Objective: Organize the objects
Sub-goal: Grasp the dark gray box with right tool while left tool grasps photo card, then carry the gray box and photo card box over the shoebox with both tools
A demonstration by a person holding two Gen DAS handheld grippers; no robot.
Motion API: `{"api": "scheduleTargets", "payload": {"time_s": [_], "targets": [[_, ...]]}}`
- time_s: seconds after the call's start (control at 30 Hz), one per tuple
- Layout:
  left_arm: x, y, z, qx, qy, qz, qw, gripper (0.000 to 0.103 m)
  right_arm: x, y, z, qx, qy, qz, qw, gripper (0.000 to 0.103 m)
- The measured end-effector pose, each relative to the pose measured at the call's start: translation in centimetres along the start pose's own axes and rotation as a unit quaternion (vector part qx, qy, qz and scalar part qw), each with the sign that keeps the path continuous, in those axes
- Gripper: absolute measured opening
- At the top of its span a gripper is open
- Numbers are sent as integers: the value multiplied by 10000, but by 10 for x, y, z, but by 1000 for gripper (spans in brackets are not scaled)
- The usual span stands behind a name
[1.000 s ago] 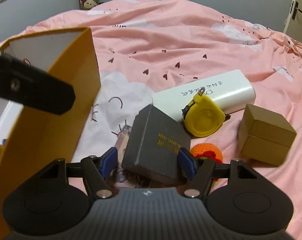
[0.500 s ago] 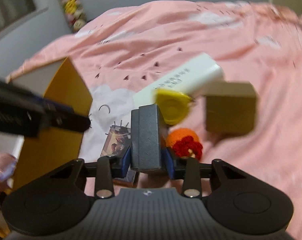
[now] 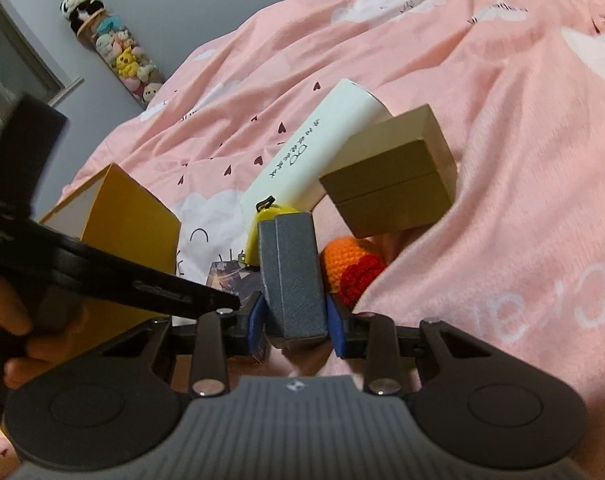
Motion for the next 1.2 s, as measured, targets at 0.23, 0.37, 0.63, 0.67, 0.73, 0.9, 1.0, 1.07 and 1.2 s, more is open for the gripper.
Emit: {"api": "scheduleTargets", "payload": {"time_s": [0.23,0.37,0.63,0.67,0.73,0.9,1.0,1.07,1.2], "targets": [[-22,-2,7,511,-433,241,9975,79,0,1,-4,-139,162,-4,9998,35],[-24,-4,10,625,-598,95,9962,73,-1,2,-6,-162,179,-11,9997,35],[9,-17,8,515,-828,-526,9938,51,-2,2,-7,-191,213,9,9996,36],[13,-19,7,499,-987,-550,9923,47,-2,2,-7,-191,214,9,9996,36],[17,-17,1,509,-1208,-553,9898,38,-2,1,-7,-187,201,11,9996,36],[3,-9,-1,897,-1381,-540,9849,32,-2,1,-7,-218,225,17,9995,36],[0,-12,-4,1034,-1314,-571,9843,29,-3,0,-7,-200,221,36,9995,36],[2,-13,-4,1041,-1291,-611,9843,29,-4,1,-6,-170,238,41,9996,36],[10,-15,-3,1041,-1318,-699,9833,28,1,1,-3,-157,263,22,9995,36]]}}
Point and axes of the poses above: each gripper's, at about its wrist camera, not at the fingertips, and x roughly against the way its jaws point, z to its left, y to its top, the point moved 9 cm from there along -x, roughly the way its jaws point, and after that the axes turned 7 degrees about z, right-handed, at the moved point
